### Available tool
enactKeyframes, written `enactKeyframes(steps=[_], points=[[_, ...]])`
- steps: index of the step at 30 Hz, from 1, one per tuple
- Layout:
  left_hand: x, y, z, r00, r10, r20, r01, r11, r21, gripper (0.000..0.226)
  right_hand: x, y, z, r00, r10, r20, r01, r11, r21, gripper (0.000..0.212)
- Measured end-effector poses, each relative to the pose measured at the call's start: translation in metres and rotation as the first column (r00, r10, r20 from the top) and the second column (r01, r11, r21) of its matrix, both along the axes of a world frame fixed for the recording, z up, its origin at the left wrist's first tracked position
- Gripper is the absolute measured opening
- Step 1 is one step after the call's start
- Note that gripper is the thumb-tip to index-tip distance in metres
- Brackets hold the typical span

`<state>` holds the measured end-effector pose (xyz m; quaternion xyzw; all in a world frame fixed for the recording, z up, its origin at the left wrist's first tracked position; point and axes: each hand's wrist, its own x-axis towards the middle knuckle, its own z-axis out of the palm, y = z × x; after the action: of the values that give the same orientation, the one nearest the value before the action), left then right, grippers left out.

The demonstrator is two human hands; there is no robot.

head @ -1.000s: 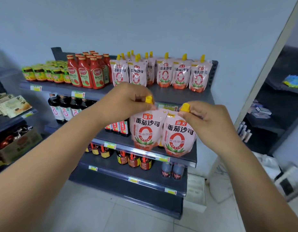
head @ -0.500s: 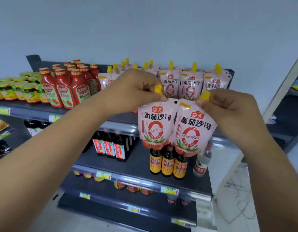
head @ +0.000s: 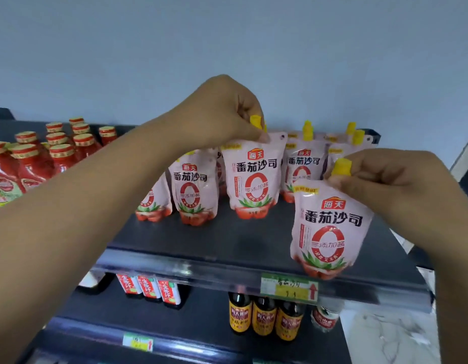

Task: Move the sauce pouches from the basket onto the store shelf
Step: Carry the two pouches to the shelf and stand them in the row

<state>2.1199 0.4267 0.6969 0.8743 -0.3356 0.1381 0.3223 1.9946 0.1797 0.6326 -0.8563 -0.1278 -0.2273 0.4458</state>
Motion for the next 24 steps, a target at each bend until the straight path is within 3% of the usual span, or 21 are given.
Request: enactKeyframes(steps=[6,10,16,24], points=[[0.045,-0.015,-0.01,0.998,-0.056,0.025,0.052,0.99,0.13,0.02,0.027,0.006,-0.001,0.997,0.065,-0.043,-0.066,0.998,-0.015,0.033],[0.07,-0.016,-0.013,0.999,-0.049,0.009,0.047,0.985,0.165,0.019,0.044,0.019,0.005,0.987,0.106,-0.122,-0.114,0.992,-0.055,0.011],[0.093,-0.014,-0.017,0.999,-0.04,0.034,0.03,0.964,0.265,0.019,0.071,0.033,0.007,0.983,0.126,-0.135,-0.146,0.978,-0.149,0.019],[0.111,-0.007,-0.024,0.999,-0.045,0.004,0.042,0.96,0.278,0.021,0.111,0.056,0.005,0.98,0.149,-0.134,-0.177,0.957,-0.229,0.022]])
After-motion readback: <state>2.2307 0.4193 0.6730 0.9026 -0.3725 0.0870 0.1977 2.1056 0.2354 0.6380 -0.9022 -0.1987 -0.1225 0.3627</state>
